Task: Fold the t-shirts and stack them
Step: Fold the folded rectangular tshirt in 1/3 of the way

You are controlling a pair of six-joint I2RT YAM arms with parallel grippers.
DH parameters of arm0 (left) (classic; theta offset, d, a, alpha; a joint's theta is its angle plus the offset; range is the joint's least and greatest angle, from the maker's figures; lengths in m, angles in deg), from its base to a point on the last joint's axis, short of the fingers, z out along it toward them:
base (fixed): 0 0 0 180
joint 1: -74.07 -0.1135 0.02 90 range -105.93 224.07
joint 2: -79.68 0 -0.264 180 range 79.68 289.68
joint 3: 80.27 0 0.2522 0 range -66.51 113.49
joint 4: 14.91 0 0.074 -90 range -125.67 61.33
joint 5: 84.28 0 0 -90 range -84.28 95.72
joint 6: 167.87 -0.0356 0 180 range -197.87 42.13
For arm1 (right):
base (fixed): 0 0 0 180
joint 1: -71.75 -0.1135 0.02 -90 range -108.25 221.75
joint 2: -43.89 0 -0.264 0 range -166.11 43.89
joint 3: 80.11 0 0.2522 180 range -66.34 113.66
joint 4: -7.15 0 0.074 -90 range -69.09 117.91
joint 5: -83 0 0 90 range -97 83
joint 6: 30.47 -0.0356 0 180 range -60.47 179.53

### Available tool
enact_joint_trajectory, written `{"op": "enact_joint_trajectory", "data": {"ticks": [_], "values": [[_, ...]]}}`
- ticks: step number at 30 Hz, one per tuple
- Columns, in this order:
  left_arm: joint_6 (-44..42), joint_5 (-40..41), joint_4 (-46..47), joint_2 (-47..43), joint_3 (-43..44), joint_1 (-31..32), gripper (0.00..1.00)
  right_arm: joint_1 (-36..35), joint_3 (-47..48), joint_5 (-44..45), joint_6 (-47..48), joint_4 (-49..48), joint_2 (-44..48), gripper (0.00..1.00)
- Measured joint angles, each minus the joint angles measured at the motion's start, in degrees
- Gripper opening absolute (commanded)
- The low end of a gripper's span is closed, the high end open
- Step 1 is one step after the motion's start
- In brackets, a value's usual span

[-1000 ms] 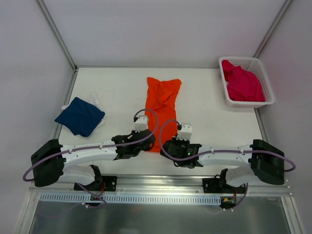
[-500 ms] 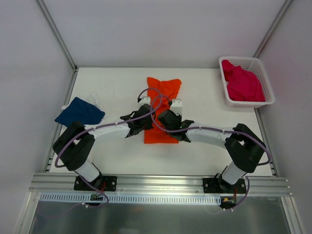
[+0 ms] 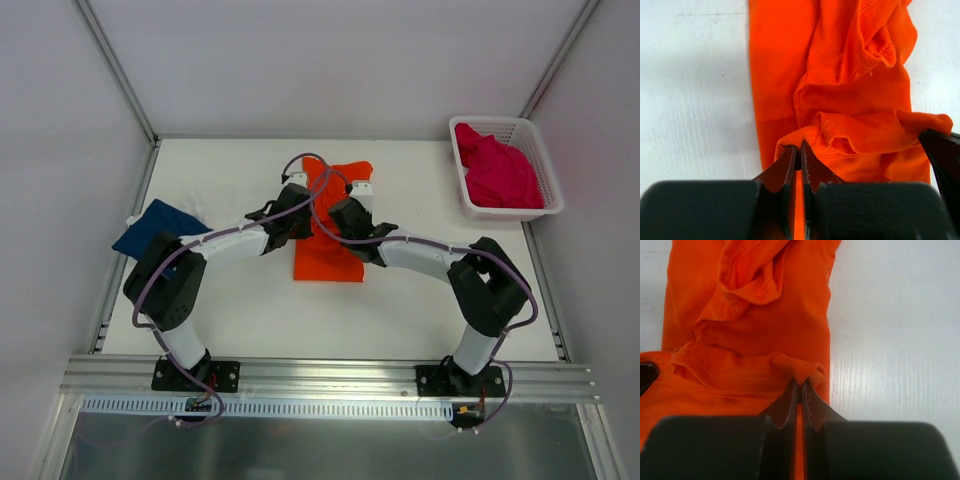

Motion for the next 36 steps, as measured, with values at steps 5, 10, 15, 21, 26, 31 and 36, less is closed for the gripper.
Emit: {"op": "enact_joint_trajectory", "data": {"ticks": [5,10,15,21,26,31,36], "values": [[-0.7,-1.1,-0.4,2.0,2.7,-0.4,0.24,1.4,1.1,0.0,0.6,-0.1,-0.9,0.68],[-1.1,0.4,-0.8,4.8,4.5,-0.7,0.8,2.4,2.1,0.4,2.4,0.0,-2.5,0.81],[-1.3,4.9,-1.9,4.7,6.3,-1.1,0.81,3.6,3.3,1.6,4.7,-0.2,-2.7,0.81],[-1.4,6.5,-3.1,0.4,6.4,-1.1,0.7,4.0,2.3,1.5,5.9,-0.6,1.7,0.71],[1.0,4.1,-3.0,-4.5,3.9,-1.1,0.0,3.8,-3.7,-0.3,4.7,-2.4,9.8,0.06],[3.5,-0.4,-3.9,-5.2,1.6,-1.1,0.0,3.7,-6.2,-3.7,2.9,-3.0,11.5,0.01],[4.8,-4.9,-3.8,-2.3,2.0,-1.1,0.0,3.6,-6.1,-7.4,1.8,-4.5,8.9,0.01]]}}
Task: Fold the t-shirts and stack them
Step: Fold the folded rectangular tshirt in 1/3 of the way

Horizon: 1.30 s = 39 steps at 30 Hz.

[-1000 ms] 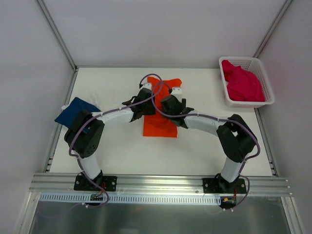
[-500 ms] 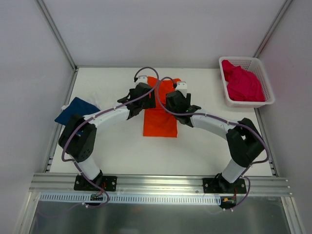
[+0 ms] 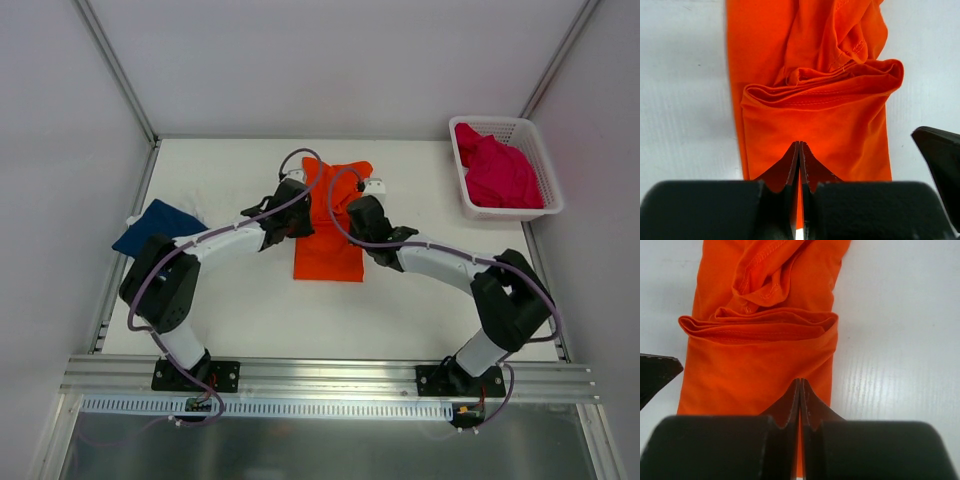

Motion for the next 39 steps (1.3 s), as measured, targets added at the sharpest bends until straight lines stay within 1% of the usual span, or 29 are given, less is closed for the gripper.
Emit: {"op": "enact_joint_trajectory", "data": {"ticks": [7,17,31,39], "values": [[0.0,-4.9,0.4,7.8,4.2,0.0,0.0,0.0,3.1,-3.5,-0.8,-0.2,-7.8,0.01],[-1.5,-7.0,1.1,16.1,13.4,-0.3,0.0,0.8,9.6,-5.2,-0.7,-0.2,-12.8,0.01],[-2.8,-8.7,1.1,21.9,17.5,-3.3,0.0,4.8,16.4,-8.7,-0.6,0.1,-22.7,0.0],[-4.0,-11.0,0.9,22.9,18.6,-6.3,0.0,6.9,19.9,-10.3,-0.6,1.0,-25.5,0.0]]}}
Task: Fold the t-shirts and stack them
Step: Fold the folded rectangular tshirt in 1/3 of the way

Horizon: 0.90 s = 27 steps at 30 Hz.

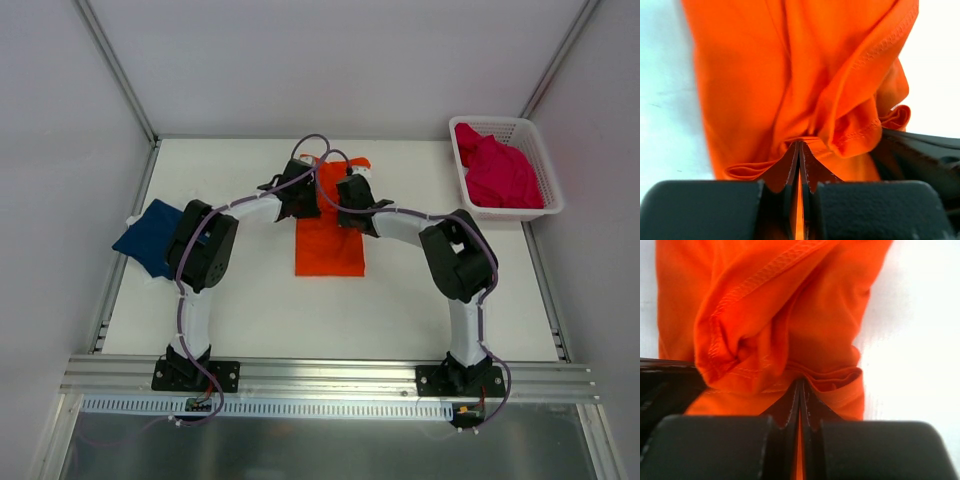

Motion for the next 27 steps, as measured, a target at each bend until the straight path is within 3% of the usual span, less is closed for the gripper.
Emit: {"op": "enact_joint_trajectory", "data": {"ticks": [10,14,20,23,24,25,27], "values": [[-0.5,-2.4,-0.4,2.1,2.1,-3.1,0.0,3.6,1.7,-2.3,0.0,1.8,-0.9,0.01],[-0.6,-1.5,-0.5,0.7,0.9,-3.1,0.0,3.5,-4.3,-2.3,0.9,-0.9,3.5,0.01],[-0.8,0.4,-2.1,-13.3,-5.4,-2.9,0.0,3.5,-10.8,-4.3,4.0,-2.2,20.0,0.06],[-0.8,2.4,-2.0,-24.1,-8.1,-2.0,0.0,3.5,-10.9,-5.5,4.3,-3.0,29.6,0.15],[-0.7,3.2,-1.4,-27.6,-9.6,-1.3,0.03,3.5,-11.2,-5.7,4.2,-3.1,32.7,0.26],[-0.5,3.3,-1.0,-31.0,-11.3,-0.4,0.27,3.5,-11.8,-6.0,3.8,-3.0,35.6,0.38],[0.2,4.0,-0.1,-35.8,-15.3,1.5,0.6,3.5,-13.9,-6.3,3.2,-3.0,40.3,0.69]]}}
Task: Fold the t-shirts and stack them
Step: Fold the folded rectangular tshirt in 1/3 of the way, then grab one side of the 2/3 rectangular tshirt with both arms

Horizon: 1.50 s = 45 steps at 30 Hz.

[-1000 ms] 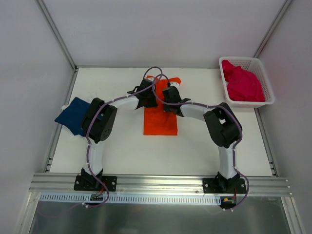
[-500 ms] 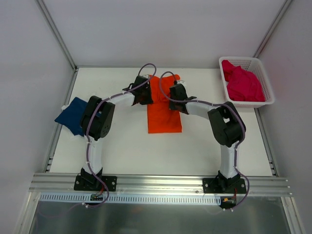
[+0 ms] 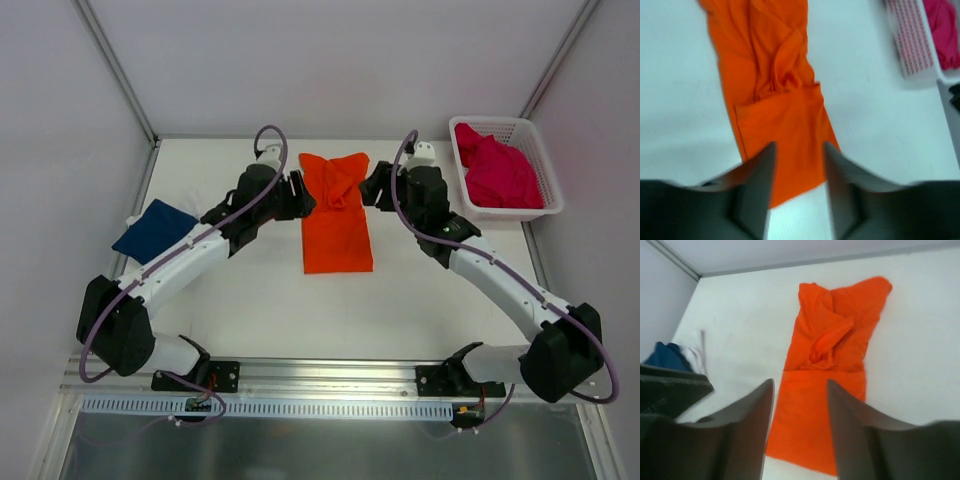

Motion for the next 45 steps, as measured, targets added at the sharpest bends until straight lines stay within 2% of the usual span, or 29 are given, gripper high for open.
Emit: {"op": "enact_joint_trajectory", "data": {"ticks": [1,2,4,9,14,25,29,37,45], "values": [[0.6,0.3,0.1,-2.0,-2.6,1.3,0.88,0.0,-1.7,-0.1,-0.7,0.3,1.9,0.75],[1.0,0.5,0.0,-3.0,-5.1,2.4,0.99,0.0,-3.8,-0.3,-1.0,0.6,3.4,0.78],[3.0,0.5,0.0,-3.3,-10.3,4.3,0.99,-0.1,-9.3,-1.0,-2.3,0.6,5.4,0.83],[7.3,0.4,-0.1,-3.0,-22.9,7.4,0.99,-0.7,-24.4,-3.8,-7.2,0.2,5.9,0.84],[11.1,0.1,1.3,-3.3,-29.4,7.9,0.99,-2.3,-34.1,-5.0,-11.7,-1.2,8.1,0.84],[14.3,0.0,10.6,-6.5,-35.6,9.0,0.99,-3.8,-41.9,-4.7,-17.0,-10.5,11.4,0.84],[14.5,0.0,14.9,-5.0,-36.5,9.0,0.99,-3.9,-44.1,-4.7,-18.8,-13.7,9.8,0.83],[16.7,0.1,30.7,-1.1,-40.2,9.0,0.99,-4.2,-45.4,-4.3,-21.2,-22.1,6.2,0.83],[17.7,0.2,35.7,1.6,-40.3,9.0,0.99,-4.3,-45.3,-4.4,-23.1,-32.1,-0.4,0.82]]}}
